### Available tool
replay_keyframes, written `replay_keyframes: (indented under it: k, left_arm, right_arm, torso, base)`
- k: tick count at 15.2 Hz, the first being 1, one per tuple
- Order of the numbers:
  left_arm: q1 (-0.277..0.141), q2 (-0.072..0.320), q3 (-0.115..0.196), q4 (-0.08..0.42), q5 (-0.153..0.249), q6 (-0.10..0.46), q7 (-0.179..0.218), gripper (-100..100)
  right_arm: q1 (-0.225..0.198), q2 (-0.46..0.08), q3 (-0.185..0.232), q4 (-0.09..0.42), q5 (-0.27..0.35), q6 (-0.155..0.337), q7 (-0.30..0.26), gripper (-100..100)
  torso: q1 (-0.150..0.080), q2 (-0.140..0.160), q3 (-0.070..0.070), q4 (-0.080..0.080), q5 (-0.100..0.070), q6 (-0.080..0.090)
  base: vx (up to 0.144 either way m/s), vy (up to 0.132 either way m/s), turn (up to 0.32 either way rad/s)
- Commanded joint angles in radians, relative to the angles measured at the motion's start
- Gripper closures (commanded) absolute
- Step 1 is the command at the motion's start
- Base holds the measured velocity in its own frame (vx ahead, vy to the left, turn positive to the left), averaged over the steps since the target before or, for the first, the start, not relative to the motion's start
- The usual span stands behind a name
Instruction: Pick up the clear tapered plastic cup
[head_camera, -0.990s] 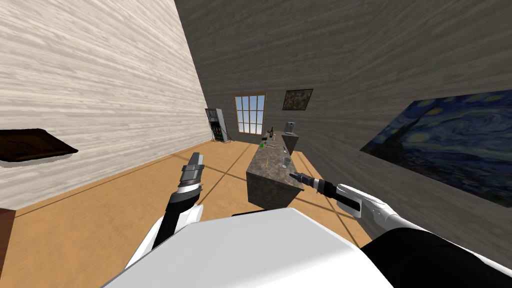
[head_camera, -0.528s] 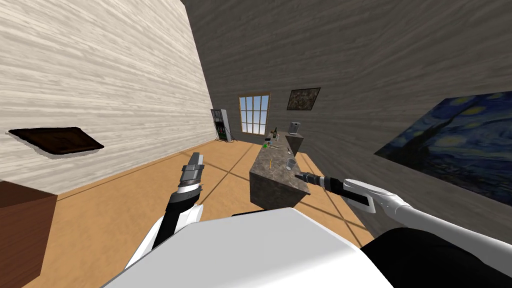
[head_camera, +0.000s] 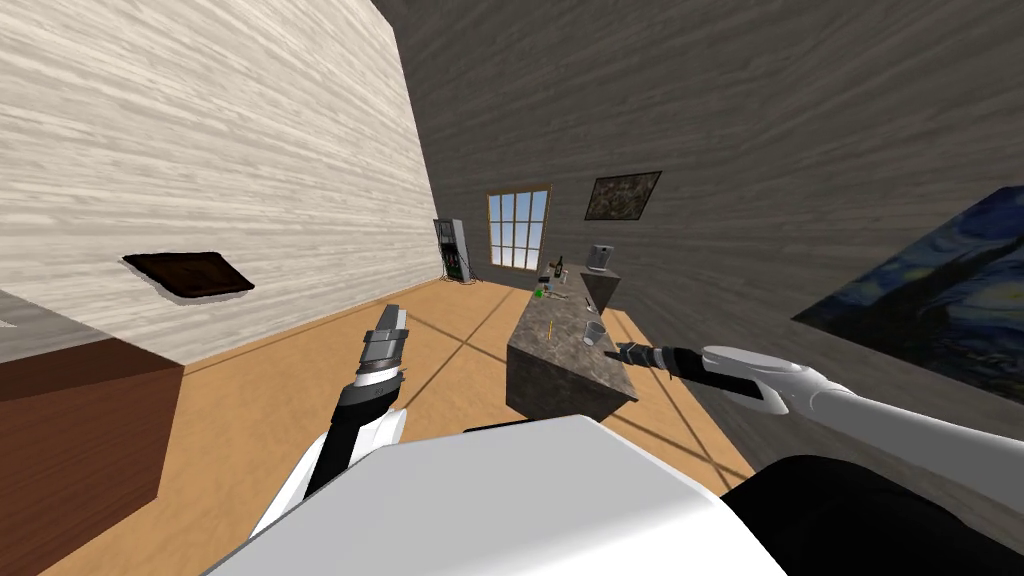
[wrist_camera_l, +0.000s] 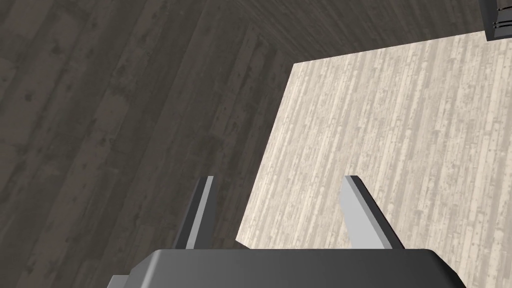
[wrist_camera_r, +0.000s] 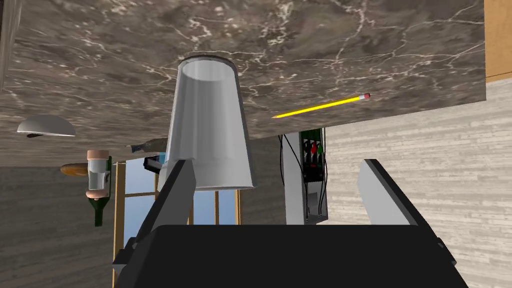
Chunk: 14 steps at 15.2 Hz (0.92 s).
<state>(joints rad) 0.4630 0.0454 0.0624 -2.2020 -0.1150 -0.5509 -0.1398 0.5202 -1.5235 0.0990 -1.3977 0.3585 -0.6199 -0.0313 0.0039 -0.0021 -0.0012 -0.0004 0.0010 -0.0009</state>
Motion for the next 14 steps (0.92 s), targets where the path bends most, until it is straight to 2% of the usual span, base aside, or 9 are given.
replay_keyframes:
  k: [1,2,3,5,6,9,10,12,14]
  left_arm:
    - [0.0,0.0,0.0,0.0,0.0,0.0,0.0,0]
    - [0.0,0.0,0.0,0.0,0.0,0.0,0.0,0]
    - [0.0,0.0,0.0,0.0,0.0,0.0,0.0,0]
    - [0.0,0.0,0.0,0.0,0.0,0.0,0.0,0]
    - [0.0,0.0,0.0,0.0,0.0,0.0,0.0,0]
    - [0.0,0.0,0.0,0.0,0.0,0.0,0.0,0]
    - [0.0,0.0,0.0,0.0,0.0,0.0,0.0,0]
    - [0.0,0.0,0.0,0.0,0.0,0.0,0.0,0]
    - [0.0,0.0,0.0,0.0,0.0,0.0,0.0,0]
  right_arm:
    - [0.022,-0.05,-0.004,0.022,0.011,-0.004,0.004,-100]
    - [0.022,-0.054,-0.004,0.022,0.011,-0.004,0.004,-100]
    - [0.029,-0.088,0.007,0.052,0.028,-0.006,0.002,-100]
    - [0.037,-0.135,0.018,0.079,0.045,-0.009,0.0,-100]
    - [0.037,-0.148,0.018,0.079,0.045,-0.009,0.0,-100]
    - [0.057,-0.22,0.046,0.126,0.077,-0.017,-0.005,-100]
    - [0.057,-0.227,0.046,0.126,0.077,-0.017,-0.005,-100]
    - [0.082,-0.282,0.077,0.161,0.107,-0.027,-0.009,-100]
    - [0.095,-0.31,0.095,0.174,0.12,-0.033,-0.012,-100]
  torso:
    - [0.0,0.0,0.0,0.0,0.0,0.0]
    - [0.0,0.0,0.0,0.0,0.0,0.0]
    - [0.0,0.0,0.0,0.0,0.0,0.001]
    - [0.0,0.0,0.0,0.0,0.0,0.0]
    - [0.0,-0.001,0.0,0.0,0.0,0.0]
    - [0.001,-0.001,-0.001,0.0,0.0,0.0]
    - [0.001,-0.002,-0.001,0.0,0.0,0.0]
    - [0.002,-0.002,-0.001,0.0,0.001,0.0]
    - [0.003,-0.004,-0.002,-0.001,0.001,0.0]
  base:
    - [0.033,0.055,0.148]
    - [0.029,0.034,0.046]
    - [0.033,0.04,0.102]
    - [0.037,0.046,0.14]
    - [0.039,0.052,0.142]
    - [0.044,0.056,0.179]
    - [0.056,0.068,0.13]
    - [0.068,0.078,0.199]
    - [0.078,0.067,0.173]
